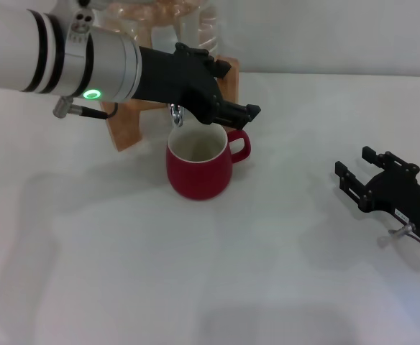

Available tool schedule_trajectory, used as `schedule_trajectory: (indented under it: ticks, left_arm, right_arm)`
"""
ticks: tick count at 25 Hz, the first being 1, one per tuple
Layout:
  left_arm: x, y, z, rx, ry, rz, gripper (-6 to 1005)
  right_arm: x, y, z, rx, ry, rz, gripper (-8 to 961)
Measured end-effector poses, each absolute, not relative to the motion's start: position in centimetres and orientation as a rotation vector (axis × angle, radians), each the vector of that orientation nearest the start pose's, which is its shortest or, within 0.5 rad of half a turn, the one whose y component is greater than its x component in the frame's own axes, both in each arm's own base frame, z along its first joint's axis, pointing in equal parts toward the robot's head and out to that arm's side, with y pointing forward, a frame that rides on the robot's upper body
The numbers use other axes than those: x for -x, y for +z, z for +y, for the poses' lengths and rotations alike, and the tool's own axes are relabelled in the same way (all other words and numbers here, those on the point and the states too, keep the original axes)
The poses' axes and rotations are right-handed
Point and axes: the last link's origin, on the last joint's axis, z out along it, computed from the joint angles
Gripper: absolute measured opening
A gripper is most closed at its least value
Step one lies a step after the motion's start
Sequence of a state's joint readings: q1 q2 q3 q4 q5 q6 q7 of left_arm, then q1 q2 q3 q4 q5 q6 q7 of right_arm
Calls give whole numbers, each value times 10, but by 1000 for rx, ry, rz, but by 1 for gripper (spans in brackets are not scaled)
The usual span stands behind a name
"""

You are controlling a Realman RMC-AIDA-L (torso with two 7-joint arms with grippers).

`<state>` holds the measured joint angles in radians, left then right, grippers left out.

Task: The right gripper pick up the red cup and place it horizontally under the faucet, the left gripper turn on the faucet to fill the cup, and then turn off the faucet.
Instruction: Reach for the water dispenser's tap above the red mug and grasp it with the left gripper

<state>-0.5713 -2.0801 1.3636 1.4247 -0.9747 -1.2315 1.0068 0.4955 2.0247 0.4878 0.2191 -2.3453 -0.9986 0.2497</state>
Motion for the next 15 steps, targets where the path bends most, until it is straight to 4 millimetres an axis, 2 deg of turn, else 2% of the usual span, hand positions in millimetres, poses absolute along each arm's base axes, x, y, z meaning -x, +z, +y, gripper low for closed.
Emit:
schedule_trajectory:
  ticks: [5, 15]
  left_arm:
    - [106, 13, 383, 2663, -207, -301, 876]
    - [123, 19, 391, 2615, -194, -348, 876]
  right_arm:
    - [-308, -66, 330, 2059, 599, 509, 541]
    - [-307, -67, 329, 2062, 600, 508, 541]
